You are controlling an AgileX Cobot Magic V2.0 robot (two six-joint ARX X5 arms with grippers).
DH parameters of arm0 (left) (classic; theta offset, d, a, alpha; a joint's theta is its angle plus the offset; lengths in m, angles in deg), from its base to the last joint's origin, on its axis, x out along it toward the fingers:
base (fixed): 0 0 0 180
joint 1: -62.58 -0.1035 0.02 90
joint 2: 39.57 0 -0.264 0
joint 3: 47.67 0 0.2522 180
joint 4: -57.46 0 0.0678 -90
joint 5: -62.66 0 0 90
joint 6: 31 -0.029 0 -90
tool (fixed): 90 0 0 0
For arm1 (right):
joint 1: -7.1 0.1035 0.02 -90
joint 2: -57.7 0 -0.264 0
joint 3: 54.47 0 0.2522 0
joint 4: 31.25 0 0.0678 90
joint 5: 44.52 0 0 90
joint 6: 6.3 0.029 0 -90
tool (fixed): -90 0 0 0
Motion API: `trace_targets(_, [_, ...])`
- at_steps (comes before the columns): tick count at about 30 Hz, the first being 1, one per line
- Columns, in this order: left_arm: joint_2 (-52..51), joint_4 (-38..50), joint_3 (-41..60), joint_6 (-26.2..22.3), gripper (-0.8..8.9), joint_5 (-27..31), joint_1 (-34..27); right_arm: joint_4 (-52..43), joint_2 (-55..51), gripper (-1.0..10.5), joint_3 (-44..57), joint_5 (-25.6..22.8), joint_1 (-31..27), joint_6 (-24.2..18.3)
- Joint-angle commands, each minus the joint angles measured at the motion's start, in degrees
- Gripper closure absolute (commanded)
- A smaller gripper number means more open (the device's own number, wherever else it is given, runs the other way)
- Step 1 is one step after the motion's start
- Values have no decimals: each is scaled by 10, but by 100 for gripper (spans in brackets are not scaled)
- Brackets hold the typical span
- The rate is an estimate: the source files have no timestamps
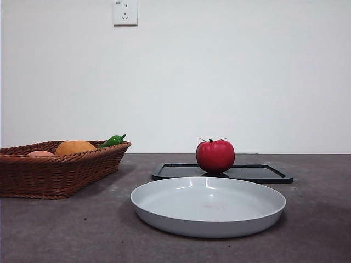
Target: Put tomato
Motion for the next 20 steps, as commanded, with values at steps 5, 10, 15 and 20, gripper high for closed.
trace_targets(5, [-1, -3, 12, 2, 806, 2, -2, 0, -1, 940, 3, 2, -1, 10])
trace_targets(10, [-1, -3, 12, 2, 806, 2, -2, -2, -1, 940, 3, 2, -1, 10])
trace_targets(15, [-1, -3, 12, 2, 807, 2, -2, -2, -1, 940, 3, 2, -1, 10])
trace_targets(20, [-1, -3, 12, 2, 807, 2, -2, -2, -1, 940, 3, 2, -1, 10])
